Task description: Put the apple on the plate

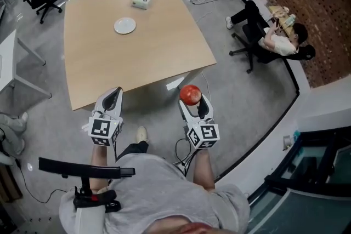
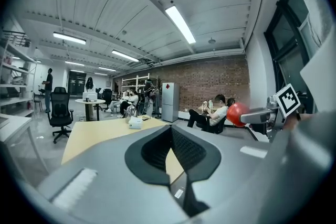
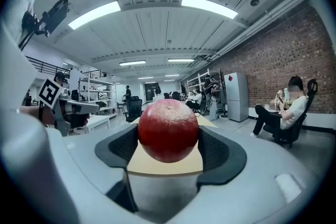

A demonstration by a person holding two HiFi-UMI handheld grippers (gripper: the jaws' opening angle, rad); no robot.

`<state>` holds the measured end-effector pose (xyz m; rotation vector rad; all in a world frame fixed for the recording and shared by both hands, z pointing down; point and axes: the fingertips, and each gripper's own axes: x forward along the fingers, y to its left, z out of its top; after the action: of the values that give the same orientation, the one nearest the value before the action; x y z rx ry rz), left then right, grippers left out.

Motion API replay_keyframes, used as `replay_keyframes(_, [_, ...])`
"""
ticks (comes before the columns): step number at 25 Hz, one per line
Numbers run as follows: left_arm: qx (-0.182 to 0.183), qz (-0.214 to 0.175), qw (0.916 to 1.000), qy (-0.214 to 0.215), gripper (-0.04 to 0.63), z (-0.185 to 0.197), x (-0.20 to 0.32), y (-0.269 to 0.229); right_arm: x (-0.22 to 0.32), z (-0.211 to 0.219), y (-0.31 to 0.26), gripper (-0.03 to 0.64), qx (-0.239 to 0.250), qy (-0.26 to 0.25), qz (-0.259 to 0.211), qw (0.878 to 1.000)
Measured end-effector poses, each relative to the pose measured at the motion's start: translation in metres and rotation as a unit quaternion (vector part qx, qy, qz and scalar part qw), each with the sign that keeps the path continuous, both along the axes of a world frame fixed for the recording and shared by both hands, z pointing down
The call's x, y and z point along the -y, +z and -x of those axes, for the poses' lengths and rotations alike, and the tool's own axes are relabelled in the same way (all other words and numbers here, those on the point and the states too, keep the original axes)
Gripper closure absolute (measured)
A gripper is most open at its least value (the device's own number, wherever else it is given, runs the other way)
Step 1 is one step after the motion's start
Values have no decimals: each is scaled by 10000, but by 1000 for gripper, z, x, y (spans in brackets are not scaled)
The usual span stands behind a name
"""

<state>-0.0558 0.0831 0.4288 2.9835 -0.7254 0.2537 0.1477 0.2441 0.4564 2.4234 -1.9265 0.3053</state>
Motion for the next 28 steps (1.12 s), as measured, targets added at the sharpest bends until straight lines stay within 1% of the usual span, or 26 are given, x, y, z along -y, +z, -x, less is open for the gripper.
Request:
replay_keyframes(8, [42,-5,9998,-171,575,-3,36,6,40,-7,1,256,-6,-141,10,9999])
replay_keyframes(12, [34,62,9997,-213,575,-3,69,12,78,-9,6,256,-5,-208,73,9998])
replay_keyframes(15, [27,76,9995,-292,575,1,77,13,94,-9,8,256,39,-305,99,9995])
replay_keyframes(21, [25,154,9973,-723,575,20,87,17,121,-6,10,256,16,-669,188,9976])
replay_keyframes(28, [11,243,9936,-1101,575,29,121,24,176,-10,12,256,-43,-1037,272,9942])
